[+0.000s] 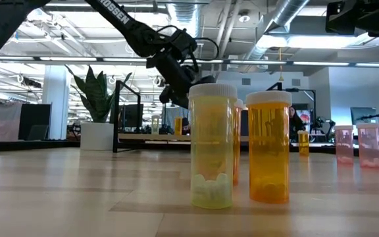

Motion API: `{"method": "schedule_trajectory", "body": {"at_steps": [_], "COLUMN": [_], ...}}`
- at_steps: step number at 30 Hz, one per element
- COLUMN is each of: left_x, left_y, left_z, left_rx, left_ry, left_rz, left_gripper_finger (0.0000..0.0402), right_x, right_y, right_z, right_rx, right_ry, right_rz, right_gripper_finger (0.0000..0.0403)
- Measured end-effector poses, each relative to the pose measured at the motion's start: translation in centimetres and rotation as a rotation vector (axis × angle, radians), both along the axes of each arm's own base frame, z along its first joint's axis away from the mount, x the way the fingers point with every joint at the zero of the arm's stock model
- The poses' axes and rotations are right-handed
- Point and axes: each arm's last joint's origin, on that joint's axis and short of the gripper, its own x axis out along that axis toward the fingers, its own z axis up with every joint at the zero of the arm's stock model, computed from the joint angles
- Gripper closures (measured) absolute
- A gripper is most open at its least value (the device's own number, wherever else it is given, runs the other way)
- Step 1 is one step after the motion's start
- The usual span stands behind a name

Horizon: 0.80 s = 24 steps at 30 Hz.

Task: Pick and place medicine bottles onto shelf by color
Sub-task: Put the top right big orange pill bottle on the shelf

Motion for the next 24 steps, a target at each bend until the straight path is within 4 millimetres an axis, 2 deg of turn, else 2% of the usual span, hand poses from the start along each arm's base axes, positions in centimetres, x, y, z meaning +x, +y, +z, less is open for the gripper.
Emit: {"method": "schedule_trajectory", "body": {"at_steps": [3,13,24], "left_x": [-0.1,0.2,0.0], "left_y": [-0.1,-0.9,-1.0], "left_z": [0.4,-0.2,-0.7], "left_rx": [0.003,-0.019,-0.022], "left_ry": [-0.006,0.027,0.013], "left_rz": [-0.004,-0.006,0.084], "left_gripper_finger": [0.0179,0.0179,0.0179], "right_x": [0.0,0.0,0.0], "right_y": [0.0,0.0,0.0], "right_z": [0.0,0.0,0.0], "right_rx": [0.0,0.0,0.0], "right_ry": [0.0,0.003,0.004], "right_rz": [0.0,0.0,0.0], "right_gripper_finger": [0.018,0.018,0.018]}}
